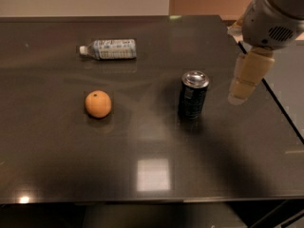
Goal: Move blue plastic bottle near orange
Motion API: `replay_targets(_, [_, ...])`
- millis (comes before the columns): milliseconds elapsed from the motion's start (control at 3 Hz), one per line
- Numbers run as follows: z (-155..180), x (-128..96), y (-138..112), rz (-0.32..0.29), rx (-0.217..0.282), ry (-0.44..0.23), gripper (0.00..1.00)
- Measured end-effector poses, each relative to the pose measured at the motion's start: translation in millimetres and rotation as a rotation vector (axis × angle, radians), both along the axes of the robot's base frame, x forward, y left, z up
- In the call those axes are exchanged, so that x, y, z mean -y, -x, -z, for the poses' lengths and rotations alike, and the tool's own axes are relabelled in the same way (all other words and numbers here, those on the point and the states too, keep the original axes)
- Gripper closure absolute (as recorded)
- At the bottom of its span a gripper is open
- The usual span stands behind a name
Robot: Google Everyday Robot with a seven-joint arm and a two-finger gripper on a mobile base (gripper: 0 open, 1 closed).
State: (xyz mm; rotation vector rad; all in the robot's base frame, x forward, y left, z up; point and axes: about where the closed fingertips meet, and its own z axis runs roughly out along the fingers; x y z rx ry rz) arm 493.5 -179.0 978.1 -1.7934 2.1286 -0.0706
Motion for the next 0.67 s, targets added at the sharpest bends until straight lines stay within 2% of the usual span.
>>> replay_targets(667, [10,-60,-80,-0.086,-0.001,-0.004,0.0])
